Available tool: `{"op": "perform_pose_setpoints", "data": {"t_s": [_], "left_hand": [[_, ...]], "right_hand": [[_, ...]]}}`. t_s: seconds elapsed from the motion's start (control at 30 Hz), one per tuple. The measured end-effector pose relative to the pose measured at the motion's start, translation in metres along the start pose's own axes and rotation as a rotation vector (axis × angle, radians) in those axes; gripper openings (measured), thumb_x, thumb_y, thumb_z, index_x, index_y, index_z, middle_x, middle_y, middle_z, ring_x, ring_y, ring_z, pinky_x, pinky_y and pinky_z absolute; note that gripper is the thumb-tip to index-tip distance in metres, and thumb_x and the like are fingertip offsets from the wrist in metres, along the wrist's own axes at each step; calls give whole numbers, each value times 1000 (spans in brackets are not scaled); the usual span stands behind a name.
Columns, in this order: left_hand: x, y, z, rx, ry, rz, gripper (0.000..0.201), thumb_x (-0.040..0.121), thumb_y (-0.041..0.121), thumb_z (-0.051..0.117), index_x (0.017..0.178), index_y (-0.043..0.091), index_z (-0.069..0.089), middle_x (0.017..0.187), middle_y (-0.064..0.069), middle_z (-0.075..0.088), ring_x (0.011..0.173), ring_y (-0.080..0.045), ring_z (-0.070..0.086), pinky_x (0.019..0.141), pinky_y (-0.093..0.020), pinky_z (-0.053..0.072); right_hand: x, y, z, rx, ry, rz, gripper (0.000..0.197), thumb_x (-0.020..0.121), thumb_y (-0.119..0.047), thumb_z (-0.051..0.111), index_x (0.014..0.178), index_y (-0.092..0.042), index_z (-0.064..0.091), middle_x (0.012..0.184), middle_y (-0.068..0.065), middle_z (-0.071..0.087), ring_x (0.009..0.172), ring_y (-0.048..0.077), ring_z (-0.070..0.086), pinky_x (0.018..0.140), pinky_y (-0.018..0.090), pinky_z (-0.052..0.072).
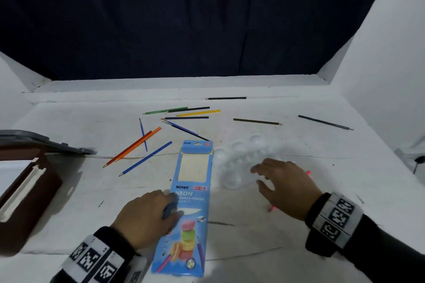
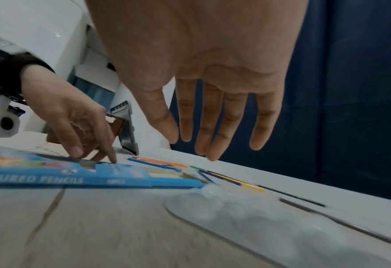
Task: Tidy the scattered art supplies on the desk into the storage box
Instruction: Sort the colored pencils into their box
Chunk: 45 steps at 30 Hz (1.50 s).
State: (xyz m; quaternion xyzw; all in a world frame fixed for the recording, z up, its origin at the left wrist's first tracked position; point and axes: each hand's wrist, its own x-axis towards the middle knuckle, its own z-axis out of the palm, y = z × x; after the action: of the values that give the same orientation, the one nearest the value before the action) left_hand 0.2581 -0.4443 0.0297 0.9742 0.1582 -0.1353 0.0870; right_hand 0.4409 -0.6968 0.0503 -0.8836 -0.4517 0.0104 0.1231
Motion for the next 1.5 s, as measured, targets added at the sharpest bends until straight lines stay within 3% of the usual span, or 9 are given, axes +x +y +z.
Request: {"op": "perform_pose_setpoints", "data": {"t_s": [0.1, 0.23, 0.33, 0.47, 0.63, 0.87, 0.97, 1.27, 1.5], "left_hand": [[1, 8, -12, 100, 57, 65, 64, 85, 77, 28, 135, 41, 46, 99, 11, 51, 95, -11, 54, 64, -24, 34], [9, 38, -38, 68, 57, 229, 87, 65, 78, 5, 139, 48, 39, 114, 15, 53, 105, -9, 51, 84, -27, 43], [35, 81, -43, 55, 64, 411, 74, 76, 74, 13, 136, 44, 44, 118, 15, 55, 111, -9, 54, 93, -28, 42], [75, 147, -24, 166, 43, 624, 40, 96, 56, 44, 125, 31, 52, 116, 4, 58, 104, -19, 58, 87, -33, 43], [105, 199, 1, 339, -49, 624, 40, 93, 52, 54, 107, 15, 56, 109, -11, 63, 95, -32, 62, 73, -35, 41], [110, 206, 4, 330, -85, 576, 23, 94, 29, 54, 107, 10, 59, 112, -15, 63, 99, -36, 63, 75, -36, 45], [103, 196, 1, 294, -89, 555, 18, 92, 24, 54, 102, 10, 60, 107, -14, 64, 93, -34, 63, 71, -34, 45], [62, 125, -41, -270, 253, 451, 10, 89, 37, 57, 82, 29, 58, 81, 11, 63, 73, -8, 58, 69, -32, 51], [32, 53, -75, -1015, 535, 328, 8, 91, 24, 66, 90, 17, 65, 88, -1, 69, 80, -21, 70, 69, -28, 52]], "right_hand": [[-28, 35, -10, 45, 59, 78, 21, 84, -19, 63, 102, -30, 66, 90, -13, 61, 73, 8, 60, 66, 25, 47], [-62, 75, -19, 49, -132, 109, 31, 77, -6, 58, 94, -30, 66, 90, -16, 57, 79, 4, 54, 73, 27, 50], [-77, 86, -20, -11, -308, 157, 48, 73, 1, 47, 104, -31, 64, 104, -16, 54, 98, 8, 51, 86, 30, 47], [-85, 86, -14, -89, -397, 131, 52, 81, 5, 45, 119, -28, 60, 125, -6, 47, 114, 17, 47, 91, 32, 46], [-87, 86, 3, -204, -365, 34, 29, 91, -20, 61, 119, -29, 60, 126, -1, 47, 113, 22, 45, 86, 38, 48], [-80, 90, 12, -290, -301, -52, 16, 90, -16, 57, 98, -28, 60, 111, -2, 53, 104, 23, 50, 73, 37, 49], [-76, 89, 12, -216, -335, -58, 19, 92, -12, 54, 104, -26, 59, 119, -2, 51, 109, 22, 49, 81, 38, 49], [-62, 87, 15, -192, -337, -96, 16, 97, -16, 46, 99, -31, 50, 105, -8, 55, 102, 18, 47, 72, 30, 37], [-5, 34, -10, 316, 47, 29, 10, 98, -26, 52, 95, -30, 43, 81, -8, 59, 70, 11, 54, 67, 30, 48]]}}
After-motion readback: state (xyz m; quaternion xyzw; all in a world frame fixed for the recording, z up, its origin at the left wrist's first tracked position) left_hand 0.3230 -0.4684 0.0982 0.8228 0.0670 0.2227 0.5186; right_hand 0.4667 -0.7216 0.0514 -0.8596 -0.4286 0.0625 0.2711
